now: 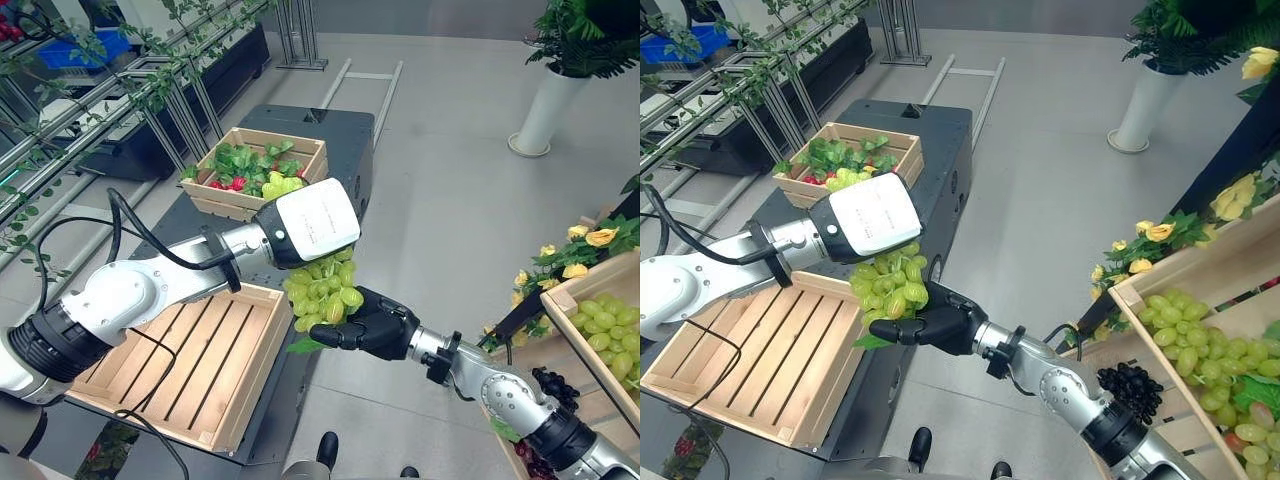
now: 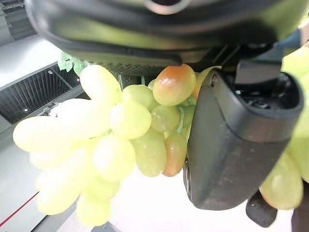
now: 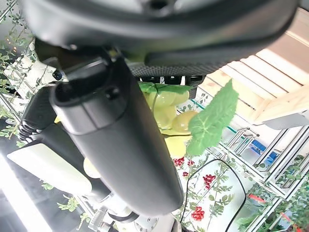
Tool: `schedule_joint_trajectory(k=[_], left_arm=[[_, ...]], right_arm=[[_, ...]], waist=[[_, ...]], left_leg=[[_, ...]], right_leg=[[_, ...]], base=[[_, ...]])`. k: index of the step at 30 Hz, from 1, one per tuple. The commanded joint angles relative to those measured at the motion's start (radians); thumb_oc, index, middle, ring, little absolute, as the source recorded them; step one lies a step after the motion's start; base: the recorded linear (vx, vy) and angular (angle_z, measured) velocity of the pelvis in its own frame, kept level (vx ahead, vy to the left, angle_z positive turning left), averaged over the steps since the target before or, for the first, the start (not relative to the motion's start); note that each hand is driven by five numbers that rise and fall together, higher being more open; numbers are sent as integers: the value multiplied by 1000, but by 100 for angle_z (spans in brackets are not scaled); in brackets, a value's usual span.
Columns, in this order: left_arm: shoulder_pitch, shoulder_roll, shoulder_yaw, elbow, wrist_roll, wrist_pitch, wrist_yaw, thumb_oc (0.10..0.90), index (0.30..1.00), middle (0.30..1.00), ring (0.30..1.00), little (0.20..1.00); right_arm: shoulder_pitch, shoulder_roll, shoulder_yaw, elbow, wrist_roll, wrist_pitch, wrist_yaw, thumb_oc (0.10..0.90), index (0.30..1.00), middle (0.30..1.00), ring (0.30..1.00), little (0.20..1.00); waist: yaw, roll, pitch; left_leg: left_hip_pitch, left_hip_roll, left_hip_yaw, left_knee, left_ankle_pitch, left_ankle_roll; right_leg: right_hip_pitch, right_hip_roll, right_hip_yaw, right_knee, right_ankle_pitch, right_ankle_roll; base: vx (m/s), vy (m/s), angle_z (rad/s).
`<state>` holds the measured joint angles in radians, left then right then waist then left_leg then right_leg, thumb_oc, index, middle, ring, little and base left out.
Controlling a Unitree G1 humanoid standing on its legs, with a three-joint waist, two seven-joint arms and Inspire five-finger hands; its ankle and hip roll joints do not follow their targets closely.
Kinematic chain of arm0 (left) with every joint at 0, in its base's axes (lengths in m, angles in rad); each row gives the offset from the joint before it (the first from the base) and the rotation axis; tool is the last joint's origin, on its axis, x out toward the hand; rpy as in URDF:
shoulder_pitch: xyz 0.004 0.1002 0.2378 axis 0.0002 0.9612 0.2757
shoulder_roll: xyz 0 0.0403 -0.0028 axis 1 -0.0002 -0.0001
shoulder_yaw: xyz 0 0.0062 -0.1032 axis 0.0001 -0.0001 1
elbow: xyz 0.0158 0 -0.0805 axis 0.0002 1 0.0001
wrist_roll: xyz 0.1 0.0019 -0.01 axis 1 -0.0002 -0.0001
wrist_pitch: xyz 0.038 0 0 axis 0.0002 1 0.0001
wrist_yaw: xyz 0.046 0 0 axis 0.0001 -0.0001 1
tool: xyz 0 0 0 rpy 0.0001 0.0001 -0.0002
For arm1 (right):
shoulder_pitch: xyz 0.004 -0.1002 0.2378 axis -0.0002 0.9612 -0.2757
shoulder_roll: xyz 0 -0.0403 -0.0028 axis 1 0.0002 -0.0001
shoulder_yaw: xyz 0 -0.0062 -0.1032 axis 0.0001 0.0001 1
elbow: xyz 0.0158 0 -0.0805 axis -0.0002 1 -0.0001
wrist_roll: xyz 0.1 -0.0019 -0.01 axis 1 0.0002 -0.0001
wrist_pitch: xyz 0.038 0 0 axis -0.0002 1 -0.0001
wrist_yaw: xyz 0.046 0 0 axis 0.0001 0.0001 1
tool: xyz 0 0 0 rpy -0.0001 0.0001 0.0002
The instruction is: Pick up the fruits from the basket on one side to the basket on the other side
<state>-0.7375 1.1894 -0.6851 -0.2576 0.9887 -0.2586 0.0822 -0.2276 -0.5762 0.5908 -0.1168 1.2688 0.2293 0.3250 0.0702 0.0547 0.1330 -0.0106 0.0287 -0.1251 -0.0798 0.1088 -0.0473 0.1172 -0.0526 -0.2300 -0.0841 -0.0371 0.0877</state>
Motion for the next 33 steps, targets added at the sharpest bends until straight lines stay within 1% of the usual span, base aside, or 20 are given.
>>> schedule_joint_trajectory(k=[1, 3, 9, 16, 17, 18, 19, 20, 21, 27, 32, 33], left_arm=[[58, -44, 165, 50, 32, 29, 50, 400, 300, 300, 300, 300], [63, -58, 165, 49, 41, 29, 43, 400, 300, 300, 300, 300], [87, -84, 173, 33, 55, 30, 16, 400, 300, 300, 300, 300], [106, -105, 174, 31, 67, 18, -1, 400, 300, 300, 300, 300], [112, -109, 176, 30, 68, 13, -3, 400, 300, 300, 300, 300], [113, -109, 177, 30, 68, 13, -3, 400, 300, 300, 300, 300], [119, -109, 179, 25, 71, 7, -7, 400, 300, 300, 300, 300], [120, -110, 179, 24, 71, 6, -8, 400, 300, 300, 300, 300], [129, -116, 183, 18, 78, 2, -11, 400, 300, 300, 300, 300], [124, -122, 174, 21, 81, 0, -2, 400, 300, 300, 300, 300], [127, -124, 183, 10, 82, 3, -4, 400, 300, 300, 300, 300], [129, -124, 187, 8, 82, 4, -3, 400, 300, 300, 300, 300]], right_arm=[[16, 100, -89, -108, 120, -139, -31, 800, 900, 900, 900, 900], [24, 117, -93, -101, 142, -144, -83, 800, 900, 900, 900, 900], [45, 160, -96, -107, 199, -166, -183, 800, 900, 900, 900, 900], [49, 186, -90, -112, 221, -193, -248, 800, 900, 900, 900, 900], [49, 190, -87, -116, 227, -203, -260, 662, 693, 693, 693, 693], [49, 190, -87, -116, 227, -203, -260, 662, 693, 693, 693, 693], [52, 197, -87, -118, 241, -216, -268, 467, 401, 401, 401, 401], [53, 198, -87, -119, 244, -218, -267, 467, 401, 401, 401, 401], [53, 205, -85, -118, 242, -232, -268, 400, 300, 300, 300, 300], [41, 209, -74, -114, 225, -238, -287, 400, 300, 300, 300, 300], [48, 208, -76, -106, 209, -222, -291, 400, 300, 300, 300, 300], [50, 205, -76, -106, 202, -211, -294, 400, 300, 300, 300, 300]], waist=[[-10, -51, -141], [-13, -49, -141], [-17, -46, -141], [-19, -45, -142], [-18, -45, -143], [-18, -44, -143], [-17, -44, -143], [-17, -44, -143], [-15, -45, -143], [-13, -44, -143], [-14, -45, -147], [-14, -45, -148]], left_leg=[[16, -60, 70, -7, -49, 56], [15, -60, 71, -7, -50, 56], [14, -59, 77, -7, -53, 59], [15, -58, 79, -7, -56, 60], [14, -57, 80, -7, -56, 60], [14, -57, 80, -7, -56, 60], [13, -57, 80, -7, -56, 60], [13, -56, 80, -7, -56, 60], [11, -57, 79, -7, -55, 60], [9, -57, 79, -7, -56, 60], [10, -56, 79, -7, -57, 60], [9, -56, 80, -7, -56, 60]], right_leg=[[-62, -19, 28, -3, 88, -5], [-64, -20, 31, -3, 89, -5], [-68, -21, 36, -3, 90, -3], [-71, -22, 39, -3, 92, -1], [-72, -22, 39, -3, 92, -1], [-72, -22, 39, -3, 92, -1], [-72, -22, 38, -3, 93, 0], [-72, -22, 38, -3, 93, 0], [-73, -22, 40, -3, 93, 0], [-76, -23, 39, -3, 93, 1], [-76, -23, 38, -3, 93, 1], [-76, -23, 39, -3, 92, 1]], base=[[0, 0, 0], [0, 0, 0], [-2, 2, -1], [0, 0, 0], [0, 0, 0], [0, 0, 0], [0, 0, 0], [0, 0, 0], [0, 0, 0], [0, 0, 0], [0, 0, 0], [0, 0, 0]])
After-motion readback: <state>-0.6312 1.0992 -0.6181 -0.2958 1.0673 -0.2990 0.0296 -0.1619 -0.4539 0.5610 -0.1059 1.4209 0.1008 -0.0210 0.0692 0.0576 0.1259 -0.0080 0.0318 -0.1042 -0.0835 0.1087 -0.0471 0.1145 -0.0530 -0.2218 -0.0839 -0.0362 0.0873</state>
